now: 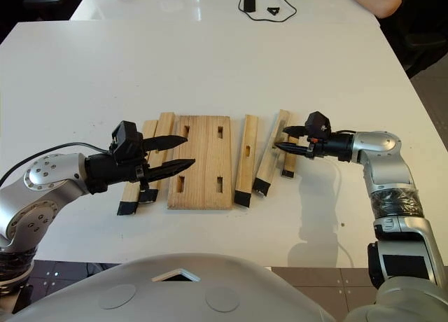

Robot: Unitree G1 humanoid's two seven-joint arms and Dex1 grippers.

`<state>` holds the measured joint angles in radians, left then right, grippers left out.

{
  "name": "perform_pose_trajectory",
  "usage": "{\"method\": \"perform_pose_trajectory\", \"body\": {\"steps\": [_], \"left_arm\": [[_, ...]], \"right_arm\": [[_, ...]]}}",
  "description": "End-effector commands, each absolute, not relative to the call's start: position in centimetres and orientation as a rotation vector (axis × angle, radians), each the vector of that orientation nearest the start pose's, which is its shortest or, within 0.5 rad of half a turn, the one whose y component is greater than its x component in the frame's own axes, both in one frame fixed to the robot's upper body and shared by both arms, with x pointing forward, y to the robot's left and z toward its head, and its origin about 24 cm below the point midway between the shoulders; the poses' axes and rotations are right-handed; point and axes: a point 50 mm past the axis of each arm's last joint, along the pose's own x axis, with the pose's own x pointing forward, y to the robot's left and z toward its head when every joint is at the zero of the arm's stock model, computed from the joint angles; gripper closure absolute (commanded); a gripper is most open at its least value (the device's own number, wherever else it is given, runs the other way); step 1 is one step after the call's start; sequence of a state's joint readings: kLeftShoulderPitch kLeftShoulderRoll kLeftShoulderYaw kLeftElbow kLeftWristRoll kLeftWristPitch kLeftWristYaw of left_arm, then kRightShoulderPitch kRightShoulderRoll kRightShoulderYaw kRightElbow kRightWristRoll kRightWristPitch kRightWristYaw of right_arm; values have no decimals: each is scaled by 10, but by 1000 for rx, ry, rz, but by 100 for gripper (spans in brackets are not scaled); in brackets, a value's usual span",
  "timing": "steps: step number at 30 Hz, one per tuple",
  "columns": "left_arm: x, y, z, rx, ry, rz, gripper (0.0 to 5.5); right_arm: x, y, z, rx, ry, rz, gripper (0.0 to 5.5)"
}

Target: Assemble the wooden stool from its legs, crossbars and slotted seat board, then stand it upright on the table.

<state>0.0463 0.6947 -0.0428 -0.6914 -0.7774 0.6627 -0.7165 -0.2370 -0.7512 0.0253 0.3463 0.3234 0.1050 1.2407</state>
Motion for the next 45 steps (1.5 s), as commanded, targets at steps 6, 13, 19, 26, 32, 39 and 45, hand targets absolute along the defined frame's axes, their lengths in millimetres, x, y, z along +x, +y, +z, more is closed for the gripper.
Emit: {"method": "perform_pose_trajectory", "body": {"steps": [6, 13, 19, 26, 32, 39, 45], "left_arm": [[185, 145, 133, -3, 216, -1163, 282], [184, 144, 132, -10, 211, -1162, 282], [184, 141, 131, -16, 214, -1163, 282], [186, 141, 129, -18, 221, -1149, 282], [188, 139, 127, -16, 223, -1135, 282], [190, 139, 126, -10, 231, -1124, 282], [191, 139, 126, -7, 236, -1126, 282]], "right_arm": [[254, -255, 139, -232, 216, 1119, 306], [257, -227, 180, -106, 20, 1137, 280], [266, -202, 179, -56, -28, 1117, 268], [277, -193, 185, -54, -81, 1104, 268], [294, -185, 193, -49, -134, 1064, 268], [292, -191, 140, -162, 43, 1047, 268], [291, -204, 99, -142, 139, 986, 268]]}}
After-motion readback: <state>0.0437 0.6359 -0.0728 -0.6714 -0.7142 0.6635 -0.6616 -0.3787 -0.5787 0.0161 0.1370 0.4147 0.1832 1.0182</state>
